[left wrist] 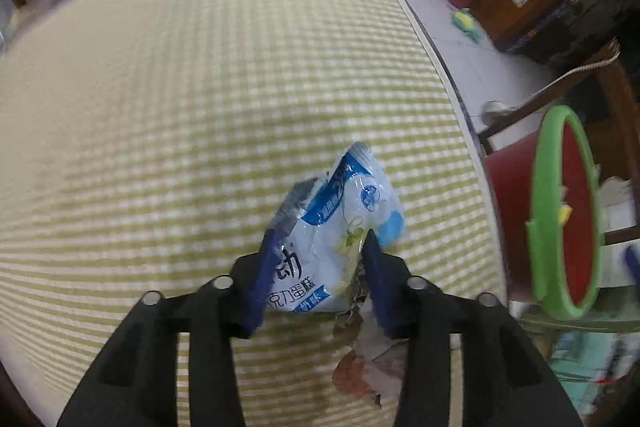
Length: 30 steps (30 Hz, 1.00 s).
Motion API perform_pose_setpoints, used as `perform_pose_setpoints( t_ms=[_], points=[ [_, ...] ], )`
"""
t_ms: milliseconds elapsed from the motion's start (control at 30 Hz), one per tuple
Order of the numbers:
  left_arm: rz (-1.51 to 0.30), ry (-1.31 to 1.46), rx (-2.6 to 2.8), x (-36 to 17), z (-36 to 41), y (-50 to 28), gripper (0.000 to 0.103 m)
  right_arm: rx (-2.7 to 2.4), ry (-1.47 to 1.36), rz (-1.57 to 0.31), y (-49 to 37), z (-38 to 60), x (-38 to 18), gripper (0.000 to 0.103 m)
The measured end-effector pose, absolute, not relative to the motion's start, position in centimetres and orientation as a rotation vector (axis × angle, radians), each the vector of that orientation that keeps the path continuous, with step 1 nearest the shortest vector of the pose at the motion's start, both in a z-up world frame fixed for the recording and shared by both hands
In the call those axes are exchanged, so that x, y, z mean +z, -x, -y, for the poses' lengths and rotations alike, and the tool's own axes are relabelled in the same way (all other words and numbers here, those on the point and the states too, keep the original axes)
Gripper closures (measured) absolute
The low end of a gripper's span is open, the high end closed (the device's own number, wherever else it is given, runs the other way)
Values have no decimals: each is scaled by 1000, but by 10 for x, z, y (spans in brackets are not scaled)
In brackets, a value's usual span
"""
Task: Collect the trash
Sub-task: 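Grasp the blue-white milk bag with the left tool while the right tool grasps crumpled paper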
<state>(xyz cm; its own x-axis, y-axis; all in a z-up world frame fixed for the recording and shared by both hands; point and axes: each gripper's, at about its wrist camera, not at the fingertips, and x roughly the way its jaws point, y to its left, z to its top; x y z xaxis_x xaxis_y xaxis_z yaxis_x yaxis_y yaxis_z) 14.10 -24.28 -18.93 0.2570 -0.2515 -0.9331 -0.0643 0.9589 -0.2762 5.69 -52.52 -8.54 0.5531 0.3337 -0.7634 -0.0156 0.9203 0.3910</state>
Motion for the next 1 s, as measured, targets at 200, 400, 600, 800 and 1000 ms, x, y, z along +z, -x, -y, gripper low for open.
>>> perform_pose_setpoints(
  t_ms=[200, 400, 600, 800, 1000],
  points=[
    [-1251, 241, -153, -176, 212, -127, 79, 268, -337, -1078, -59, 465, -114, 35],
    [-1221, 208, -103, -171, 157, -111, 79, 294, -315, -1156, -65, 406, -145, 35],
    [-1239, 196, -62, -179, 106, -89, 74, 260, -298, -1203, -68, 367, -168, 37],
    [-1218, 126, -74, -184, 89, -79, 47, 226, -278, -1188, -61, 351, -169, 61],
    [-1228, 100, -121, -193, 98, -84, 51, 220, -256, -1083, -48, 343, -138, 61]
  ],
)
